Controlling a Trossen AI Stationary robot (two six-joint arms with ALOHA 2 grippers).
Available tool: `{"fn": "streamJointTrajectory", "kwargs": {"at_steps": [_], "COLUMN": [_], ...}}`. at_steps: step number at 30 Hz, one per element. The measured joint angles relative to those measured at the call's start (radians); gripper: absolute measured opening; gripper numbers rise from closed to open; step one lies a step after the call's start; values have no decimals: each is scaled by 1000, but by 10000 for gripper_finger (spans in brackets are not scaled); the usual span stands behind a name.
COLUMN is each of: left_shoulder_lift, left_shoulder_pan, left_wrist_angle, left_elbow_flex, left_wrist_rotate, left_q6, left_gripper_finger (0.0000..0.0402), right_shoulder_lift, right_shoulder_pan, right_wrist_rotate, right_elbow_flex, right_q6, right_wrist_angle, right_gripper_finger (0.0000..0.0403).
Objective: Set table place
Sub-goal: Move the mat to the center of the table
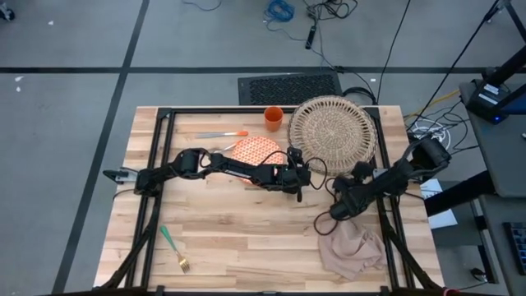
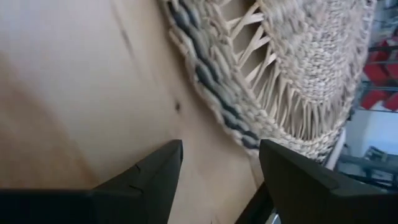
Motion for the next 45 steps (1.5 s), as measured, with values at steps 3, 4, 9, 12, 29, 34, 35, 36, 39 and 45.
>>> {"fn": "streamJointTrajectory", "kwargs": {"at_steps": [3, 4, 9, 12, 29, 34, 35, 36, 39, 45], "left_shoulder_lift": [0, 0, 0, 0, 0, 0, 0, 0, 0, 0], "left_shoulder_pan": [0, 0, 0, 0, 1, 2, 2, 2, 2, 2], "left_wrist_angle": [0, 0, 0, 5, 19, 18, 18, 18, 18, 17], "left_elbow_flex": [0, 0, 0, 0, 1, 1, 1, 1, 1, 1], "left_wrist_rotate": [0, -1, -2, 2, 18, 22, 23, 23, 24, 24], "left_q6": [0, -1, -2, -4, -3, -2, -2, -2, -2, -4], "left_gripper_finger": [192, 192, 192, 192, 192, 192, 192, 192, 192, 192], "right_shoulder_lift": [45, 57, 78, 76, 77, 80, 81, 81, 81, 81], "right_shoulder_pan": [-25, -32, -57, -72, -209, -241, -243, -245, -249, -258], "right_wrist_rotate": [42, 49, 65, 76, 129, 124, 127, 132, 138, 138], "right_elbow_flex": [1, 3, 6, 6, 20, 39, 43, 45, 48, 48], "right_q6": [-28, -47, -100, -117, -190, -225, -246, -266, -292, -349], "right_wrist_angle": [26, 31, 42, 45, 94, 102, 106, 113, 121, 150], "right_gripper_finger": [210, 210, 210, 210, 210, 210, 210, 210, 210, 210]}}
